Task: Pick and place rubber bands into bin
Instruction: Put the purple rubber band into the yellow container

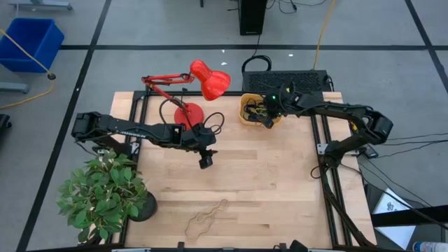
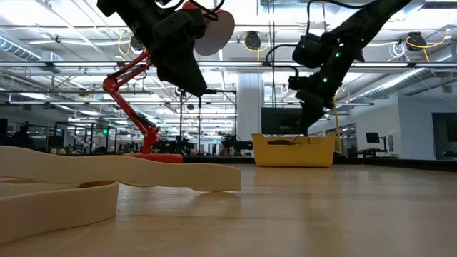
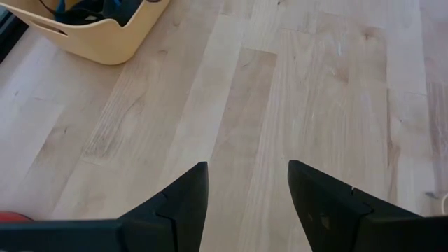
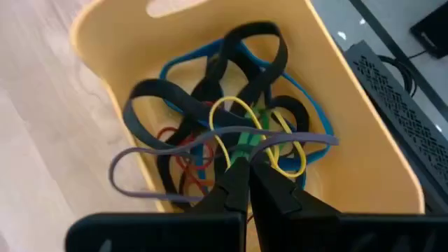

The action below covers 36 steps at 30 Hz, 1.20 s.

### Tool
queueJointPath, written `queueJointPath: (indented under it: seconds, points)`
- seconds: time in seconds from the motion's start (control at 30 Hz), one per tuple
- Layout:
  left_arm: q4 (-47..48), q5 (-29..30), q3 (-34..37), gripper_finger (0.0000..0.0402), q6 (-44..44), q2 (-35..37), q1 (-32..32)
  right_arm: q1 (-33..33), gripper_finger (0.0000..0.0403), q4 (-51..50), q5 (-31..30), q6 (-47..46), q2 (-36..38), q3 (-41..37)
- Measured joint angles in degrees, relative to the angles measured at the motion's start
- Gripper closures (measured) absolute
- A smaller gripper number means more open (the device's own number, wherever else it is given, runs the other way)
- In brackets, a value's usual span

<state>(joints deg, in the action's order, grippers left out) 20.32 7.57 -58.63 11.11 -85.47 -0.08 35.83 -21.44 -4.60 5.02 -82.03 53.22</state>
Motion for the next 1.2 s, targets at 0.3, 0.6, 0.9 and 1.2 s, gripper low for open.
queueJointPath:
  seconds: [0.3,0.6,0.9,1.2]
  points:
    - [-0.02,0.02,0.0,0.0199,-0.06,0.0,0.0,1.72,0.0403,-3.64,-7.46,-1.13,-1.33,-0.36]
    - [-0.02,0.03,0.0,0.0199,-0.11,0.0,0.0,2.94,0.0402,-3.81,-7.89,-1.22,-1.17,-0.36]
    - [-0.02,0.03,0.0,0.0199,-0.04,0.0,0.0,2.98,0.0396,-3.4,-13.13,-1.27,-1.15,-0.36]
    - [-0.02,0.05,0.0,0.0199,-0.02,0.0,0.0,2.96,0.0384,-0.32,-3.83,-1.32,-1.15,-0.36]
